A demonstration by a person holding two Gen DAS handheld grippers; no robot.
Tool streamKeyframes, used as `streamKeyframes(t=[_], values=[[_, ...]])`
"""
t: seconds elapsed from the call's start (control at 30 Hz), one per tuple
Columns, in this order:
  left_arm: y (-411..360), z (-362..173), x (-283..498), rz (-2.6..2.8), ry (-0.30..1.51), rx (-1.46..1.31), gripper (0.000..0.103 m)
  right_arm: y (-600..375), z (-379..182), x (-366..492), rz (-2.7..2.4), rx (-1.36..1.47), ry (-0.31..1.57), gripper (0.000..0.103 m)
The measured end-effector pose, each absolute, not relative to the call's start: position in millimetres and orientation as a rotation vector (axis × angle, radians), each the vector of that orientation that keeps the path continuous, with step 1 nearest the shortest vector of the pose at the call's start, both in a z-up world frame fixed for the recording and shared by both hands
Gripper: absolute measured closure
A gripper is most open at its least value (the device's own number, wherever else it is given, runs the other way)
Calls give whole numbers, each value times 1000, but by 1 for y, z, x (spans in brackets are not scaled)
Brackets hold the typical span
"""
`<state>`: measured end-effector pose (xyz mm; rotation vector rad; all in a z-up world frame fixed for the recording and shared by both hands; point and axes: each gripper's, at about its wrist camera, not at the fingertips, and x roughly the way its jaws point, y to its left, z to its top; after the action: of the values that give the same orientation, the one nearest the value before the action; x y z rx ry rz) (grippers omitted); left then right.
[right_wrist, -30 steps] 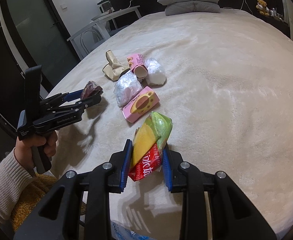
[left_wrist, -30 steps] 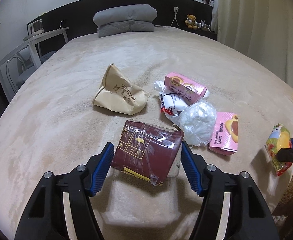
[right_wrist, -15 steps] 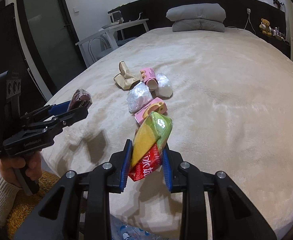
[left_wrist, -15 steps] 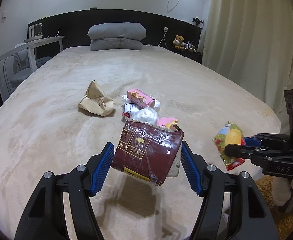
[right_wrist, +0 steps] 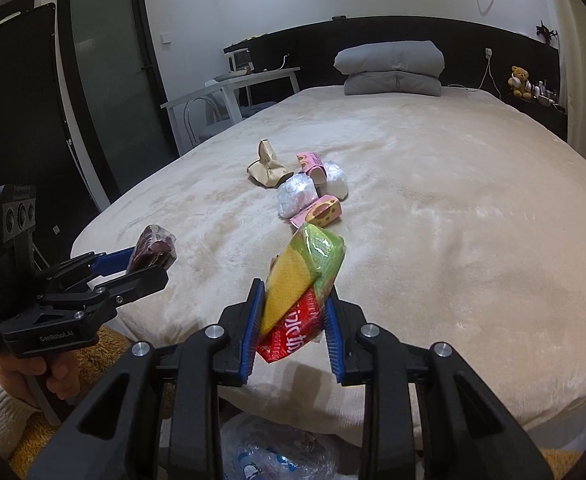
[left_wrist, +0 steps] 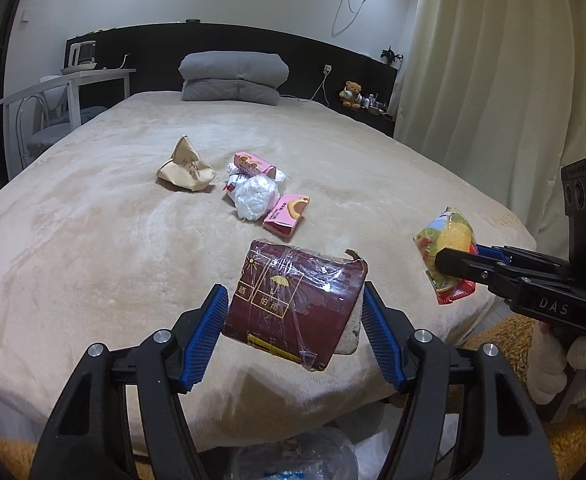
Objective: Collect trash
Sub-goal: 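Carry the chip bag and dark red packet down to the clear bag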
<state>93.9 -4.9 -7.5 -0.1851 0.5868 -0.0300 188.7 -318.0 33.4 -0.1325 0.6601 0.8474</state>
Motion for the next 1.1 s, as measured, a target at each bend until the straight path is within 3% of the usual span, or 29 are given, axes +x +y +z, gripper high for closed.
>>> streamKeyframes(t=[0.5,1.1], values=[[-31,-24,30,-49,607,-250,38,-349,17,125,822,-85,732,73],[-35,-88,38,-23,904,-369,37,-340,-48,132,844,-91,1076,73]])
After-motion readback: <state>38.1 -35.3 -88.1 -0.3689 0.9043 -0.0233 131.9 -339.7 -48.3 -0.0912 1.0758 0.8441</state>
